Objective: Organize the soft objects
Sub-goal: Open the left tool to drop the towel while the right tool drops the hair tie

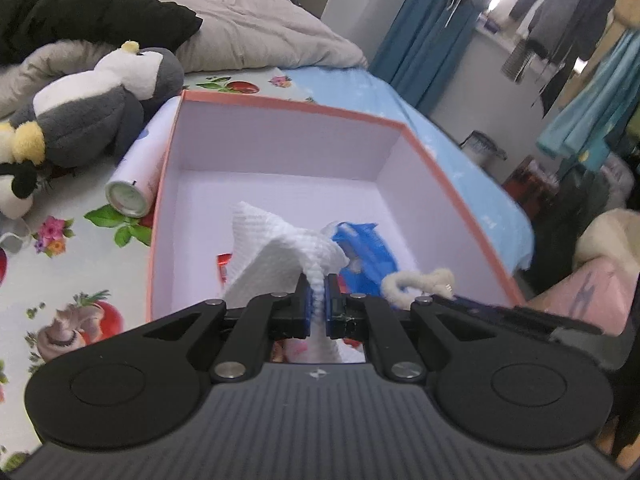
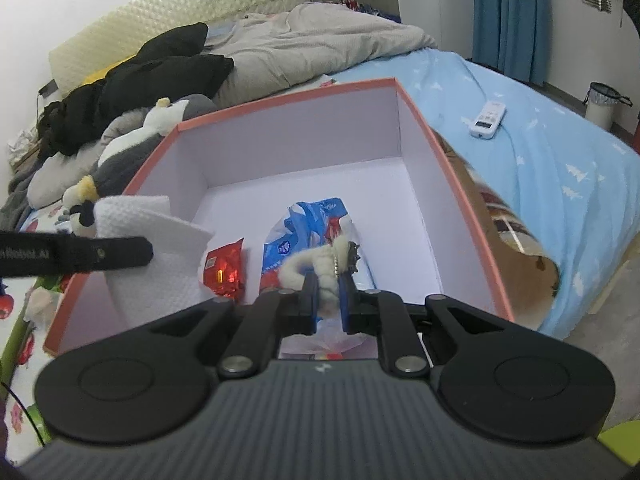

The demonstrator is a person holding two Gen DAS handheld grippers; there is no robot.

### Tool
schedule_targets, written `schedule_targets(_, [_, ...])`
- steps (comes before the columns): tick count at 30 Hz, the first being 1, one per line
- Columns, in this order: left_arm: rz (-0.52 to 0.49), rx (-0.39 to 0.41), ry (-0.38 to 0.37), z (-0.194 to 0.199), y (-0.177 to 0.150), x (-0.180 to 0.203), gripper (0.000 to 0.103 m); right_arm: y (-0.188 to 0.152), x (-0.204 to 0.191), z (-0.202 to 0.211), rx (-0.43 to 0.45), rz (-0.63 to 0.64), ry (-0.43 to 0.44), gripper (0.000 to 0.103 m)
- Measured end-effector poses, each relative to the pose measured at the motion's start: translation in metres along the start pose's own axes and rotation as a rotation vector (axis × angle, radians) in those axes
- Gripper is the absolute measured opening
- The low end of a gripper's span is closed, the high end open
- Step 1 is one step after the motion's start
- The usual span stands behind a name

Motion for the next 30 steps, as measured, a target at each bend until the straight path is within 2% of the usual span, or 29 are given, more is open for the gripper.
schedule_targets(2, [-0.022,-0.004,0.024,-0.007,-0.001,-0.004,0.007,-0.001,0.0,-0.006,-0.011,-0.005,0.01,0.015])
schedule_targets(5, [0.006,-0.019,0.027,-0.014,0.0,-0.013,0.008,-0.002,0.001,-0.01,-0.019,-0.008,0.026,0.016])
schedule_targets(6, [0.011,-0.023,0.029,-0.016,0.0,-0.015,0.019,-0.002,0.001,-0.01,-0.022,-0.011,0.029,0.021])
schedule_targets(7, [0.012,-0.024,0.034,-0.016,0.0,-0.016,0.046,-0.001,0.002,-0.011,-0.025,-0.012,0.029,0.027])
schedule_targets(8, [0.017,-0.024,0.04,-0.016,0.0,-0.017,0.058,0.0,0.003,-0.011,-0.025,-0.014,0.028,0.04])
schedule_targets(9, [0.028,-0.029,0.044,-0.016,0.001,-0.019,0.066,0.001,0.003,-0.009,-0.016,-0.014,0.03,0.04])
schedule_targets(17, [0.01,0.038,0.017,0.021,-0.002,-0.005,0.066,0.011,-0.007,0.029,0.079,0.002,0.05,0.039])
schedule_targets(30, [-0.005,0.168,0.025,0.138,-0.021,0.003,0.066,0.021,-0.053,0.113,0.211,0.078,0.118,0.039])
Point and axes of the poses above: each gripper's, at about its wrist camera, not at the fingertips, and z roughly against the way its jaws point, x to its right, y to its top, the point moved 1 cm from there along -z, roughly the way its jaws point, and after that the axes turned 10 degrees about z, right-handed, at the moved point
